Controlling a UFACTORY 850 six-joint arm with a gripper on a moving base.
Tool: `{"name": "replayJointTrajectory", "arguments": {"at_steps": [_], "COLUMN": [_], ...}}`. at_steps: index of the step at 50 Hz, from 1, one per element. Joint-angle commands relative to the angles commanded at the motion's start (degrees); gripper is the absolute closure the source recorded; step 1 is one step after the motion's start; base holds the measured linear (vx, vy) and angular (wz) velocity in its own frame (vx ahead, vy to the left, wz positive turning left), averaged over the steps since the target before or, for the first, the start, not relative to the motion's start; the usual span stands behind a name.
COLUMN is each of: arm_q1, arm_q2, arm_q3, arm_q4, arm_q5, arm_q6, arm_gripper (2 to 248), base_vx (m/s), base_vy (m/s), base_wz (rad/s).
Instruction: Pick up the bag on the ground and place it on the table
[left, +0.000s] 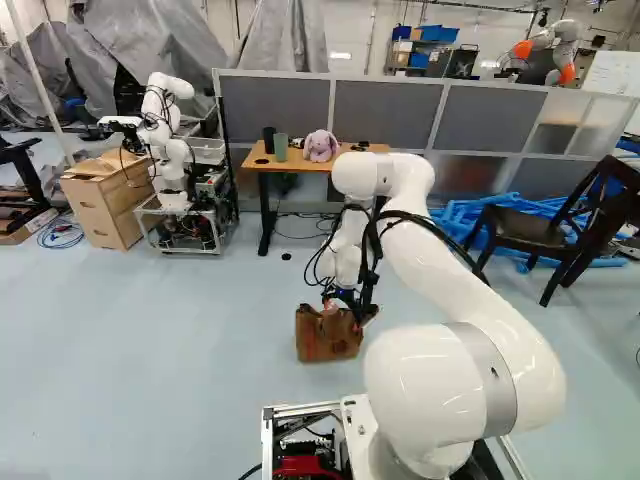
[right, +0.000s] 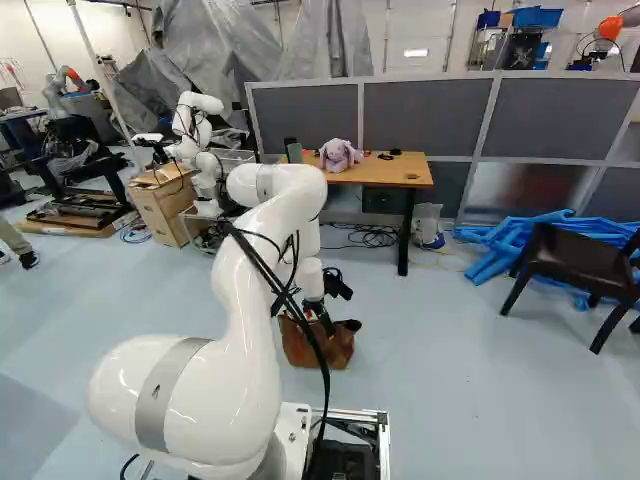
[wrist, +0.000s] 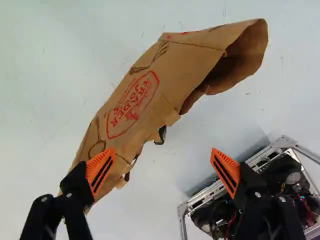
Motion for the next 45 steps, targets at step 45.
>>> {"name": "replayJointTrajectory", "arguments": {"at_steps": [45], "arm_q1": [0.0], "arm_q2": [-9.89], "arm_q3": [-8.86], "arm_q4": [0.0], "arm_q5": [0.0], "arm_q6": [23.21], "arm_gripper": [3], "base_vx": [0.0], "base_vy": [0.0], "base_wz": [0.0]}}
